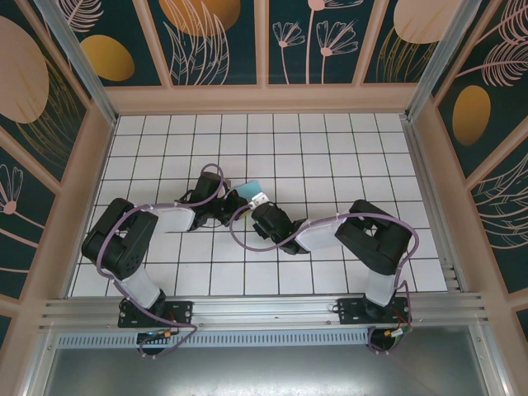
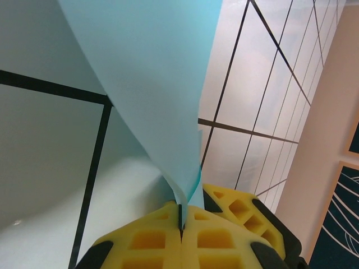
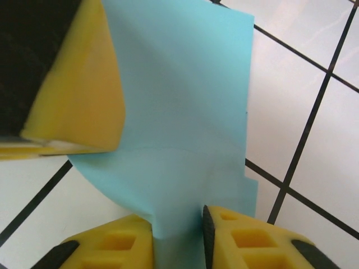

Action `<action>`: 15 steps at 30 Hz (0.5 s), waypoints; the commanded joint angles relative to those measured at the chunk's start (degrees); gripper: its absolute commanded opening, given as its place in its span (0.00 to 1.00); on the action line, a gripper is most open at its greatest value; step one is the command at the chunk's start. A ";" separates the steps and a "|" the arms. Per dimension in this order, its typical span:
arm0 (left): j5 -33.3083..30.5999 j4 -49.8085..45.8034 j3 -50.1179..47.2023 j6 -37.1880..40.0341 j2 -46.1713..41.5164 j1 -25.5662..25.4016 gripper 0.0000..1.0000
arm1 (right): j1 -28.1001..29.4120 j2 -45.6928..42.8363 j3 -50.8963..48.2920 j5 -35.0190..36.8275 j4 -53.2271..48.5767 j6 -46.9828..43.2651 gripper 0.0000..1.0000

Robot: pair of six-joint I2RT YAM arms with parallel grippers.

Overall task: Fold a paper plane with a square sheet of paper (pick it up from the middle)
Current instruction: Fold the wing for the fifth time at the center of the table.

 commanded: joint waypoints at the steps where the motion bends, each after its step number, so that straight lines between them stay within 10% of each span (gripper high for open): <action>1: -2.68 -5.20 2.74 3.27 -2.54 -0.34 0.11 | 0.16 -1.44 -1.46 1.12 1.63 -0.84 0.19; 15: -9.00 -14.18 3.78 8.16 -11.82 6.32 0.48 | -3.01 -6.98 -3.98 -13.02 1.18 4.33 0.03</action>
